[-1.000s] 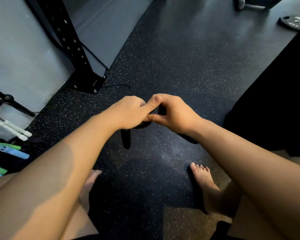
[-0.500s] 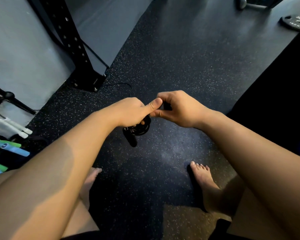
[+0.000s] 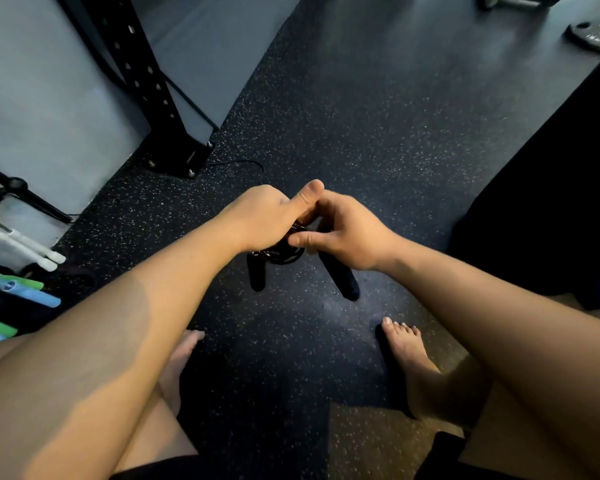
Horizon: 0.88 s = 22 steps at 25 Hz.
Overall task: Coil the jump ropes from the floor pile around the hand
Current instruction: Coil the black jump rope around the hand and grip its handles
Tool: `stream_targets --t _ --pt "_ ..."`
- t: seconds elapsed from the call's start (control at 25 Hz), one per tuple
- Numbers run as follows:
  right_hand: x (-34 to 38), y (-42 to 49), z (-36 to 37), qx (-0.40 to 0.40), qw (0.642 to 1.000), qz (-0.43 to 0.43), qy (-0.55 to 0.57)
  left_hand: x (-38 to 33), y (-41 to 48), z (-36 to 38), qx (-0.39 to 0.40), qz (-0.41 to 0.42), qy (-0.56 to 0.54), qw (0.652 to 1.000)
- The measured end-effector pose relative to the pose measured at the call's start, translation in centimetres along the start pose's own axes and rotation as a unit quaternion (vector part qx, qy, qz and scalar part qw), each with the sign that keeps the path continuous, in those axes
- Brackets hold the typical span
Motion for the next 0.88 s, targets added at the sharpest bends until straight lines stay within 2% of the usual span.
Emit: stream_targets --t 0.16,0.36,0.48,0.68,0.76,0.88 --pt "0.2 0.4 0.0 -0.033 0.999 0.001 -0.019 -0.1 0.0 -0.3 -0.015 0.006 0.031 0.999" --pt "0.2 0.7 0.8 -0.021 1.000 0.002 -0.014 0.9 -0.5 -0.1 -0.026 -0.015 0.044 0.999" --pt "0.4 0.9 1.6 -0.004 1.000 0.013 -0.010 2.1 -0.9 -0.5 -0.006 -0.039 -0.070 0.997" --pt "0.8 1.5 2.1 0.003 0.999 0.042 0.024 3.7 -2.5 -0.8 -0.008 -0.008 -0.287 0.958" --pt "1.0 1.9 2.3 0.005 0.999 0.037 0.036 4.4 -3.3 -1.2 0.002 -0.004 -0.335 0.942" --pt "1.3 2.4 2.9 0.003 0.998 0.034 0.056 5.9 -4.4 -1.6 0.003 -0.011 -0.342 0.940"
Point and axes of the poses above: each hand's wrist, its own y-axis towards the middle knuckle, its own z-axis out of the palm, x = y × z, the point moved 1 cm from there along y, towards the middle knuckle, and after that the axes turned 8 degrees about z, right-handed, at the moved point
